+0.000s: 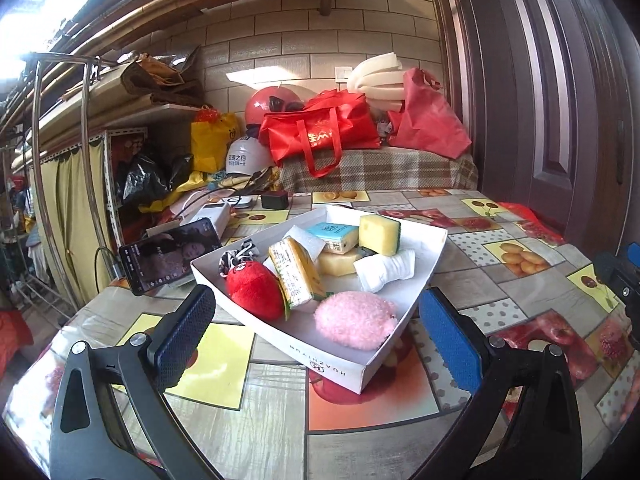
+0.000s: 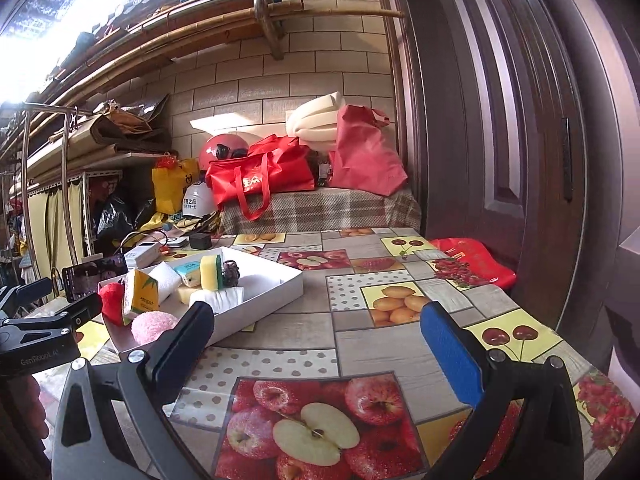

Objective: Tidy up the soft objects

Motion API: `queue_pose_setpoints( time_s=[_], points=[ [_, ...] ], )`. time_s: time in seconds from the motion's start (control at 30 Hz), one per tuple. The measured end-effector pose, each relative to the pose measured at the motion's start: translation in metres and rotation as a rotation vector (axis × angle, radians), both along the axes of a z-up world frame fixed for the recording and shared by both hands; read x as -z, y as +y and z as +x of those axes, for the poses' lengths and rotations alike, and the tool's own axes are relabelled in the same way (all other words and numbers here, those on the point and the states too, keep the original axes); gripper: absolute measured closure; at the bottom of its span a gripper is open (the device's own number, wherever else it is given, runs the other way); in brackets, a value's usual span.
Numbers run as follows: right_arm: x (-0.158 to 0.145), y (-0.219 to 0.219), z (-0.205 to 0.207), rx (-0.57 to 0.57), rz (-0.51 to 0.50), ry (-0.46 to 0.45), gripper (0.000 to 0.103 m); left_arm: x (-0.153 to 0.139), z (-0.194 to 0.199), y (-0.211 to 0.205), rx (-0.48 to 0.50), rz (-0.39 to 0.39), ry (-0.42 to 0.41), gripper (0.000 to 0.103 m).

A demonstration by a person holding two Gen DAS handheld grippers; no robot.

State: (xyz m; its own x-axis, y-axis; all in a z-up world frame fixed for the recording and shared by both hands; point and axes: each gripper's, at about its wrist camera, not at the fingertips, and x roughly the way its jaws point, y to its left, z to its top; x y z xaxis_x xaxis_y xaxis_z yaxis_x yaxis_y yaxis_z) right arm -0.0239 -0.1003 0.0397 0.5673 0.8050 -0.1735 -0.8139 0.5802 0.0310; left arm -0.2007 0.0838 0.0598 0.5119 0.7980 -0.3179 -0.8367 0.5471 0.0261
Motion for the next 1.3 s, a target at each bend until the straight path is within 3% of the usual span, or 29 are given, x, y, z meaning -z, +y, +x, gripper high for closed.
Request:
queue_pose_setpoints(
  time_s=[0.07,0.17,0.37,0.63,1.03,1.3],
  points=[
    [0.001,-0.003,0.005,0.014,0.007,0.031,0.0,0.0,-0.003,-0.003,-0.022,0.0,-0.005,0.0],
    [0.001,-0.004,0.01,0.04,0.007,0.053,0.0,0.001,-0.004,-0.002,0.024,-0.031,-0.023,0.0],
    [0.002,-0.003,0.004,0.058,-0.006,0.026,0.0,0.005,0.009,-0.002,-0.008,-0.039,0.058,0.0],
    [0.003,-0.012,0.015,0.065,0.034,0.081,0.0,0.009,0.011,0.005,-0.019,-0.083,0.075,0.0],
    [0.002,-0.014,0.014,0.059,0.039,0.08,0.0,0.006,0.016,-0.01,0.002,0.004,0.101,0.0],
    [0.001,-0.011,0.011,0.052,0.021,0.052,0.0,0.006,0.012,-0.006,0.008,-0.021,0.079,0.0]
  ],
)
